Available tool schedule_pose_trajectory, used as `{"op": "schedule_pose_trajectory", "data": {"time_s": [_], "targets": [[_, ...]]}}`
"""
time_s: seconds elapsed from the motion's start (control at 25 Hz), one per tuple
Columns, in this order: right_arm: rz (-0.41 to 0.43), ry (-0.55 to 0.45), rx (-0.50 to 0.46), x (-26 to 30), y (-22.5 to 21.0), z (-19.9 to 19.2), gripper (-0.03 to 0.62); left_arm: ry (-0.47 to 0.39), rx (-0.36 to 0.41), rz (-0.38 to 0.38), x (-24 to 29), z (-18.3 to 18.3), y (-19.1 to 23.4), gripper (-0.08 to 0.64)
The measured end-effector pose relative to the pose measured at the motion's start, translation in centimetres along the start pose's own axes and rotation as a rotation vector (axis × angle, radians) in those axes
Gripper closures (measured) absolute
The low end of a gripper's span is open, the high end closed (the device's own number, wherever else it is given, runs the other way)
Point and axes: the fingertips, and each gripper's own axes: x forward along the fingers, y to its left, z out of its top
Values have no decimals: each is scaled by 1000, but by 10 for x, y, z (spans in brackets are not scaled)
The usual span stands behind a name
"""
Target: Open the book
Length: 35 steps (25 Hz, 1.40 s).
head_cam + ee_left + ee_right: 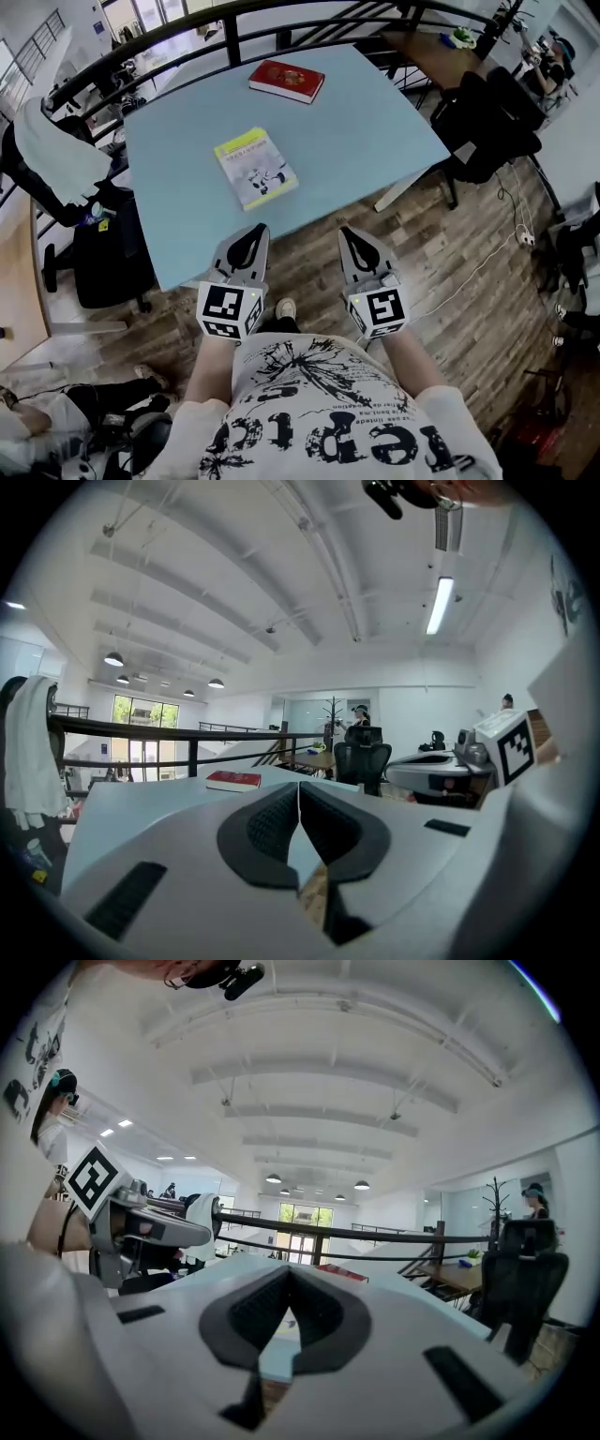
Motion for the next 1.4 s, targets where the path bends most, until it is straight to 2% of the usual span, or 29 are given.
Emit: {"op": "schedule_pose_trajectory", "data": {"time_s": [0.24,0.48,0.68,0.84,1.0,1.12,1.28,1.4], "targets": [[30,9,28,83,-42,4,581,21,7,33,63,17,45,538],[115,17,28,140,-72,-2,581,60,-9,103,107,10,65,538],[254,27,14,178,-96,-14,581,89,-23,174,146,1,59,538],[392,40,-14,206,-107,-21,581,81,-69,301,170,-9,68,538],[509,39,-47,228,-120,-31,581,100,-115,415,193,-37,76,538],[572,53,-51,239,-132,-44,581,164,-173,469,212,-73,74,538],[630,83,-44,250,-145,-66,581,273,-187,486,239,-119,65,534],[643,108,-32,259,-155,-82,581,330,-184,484,261,-145,62,475]]}}
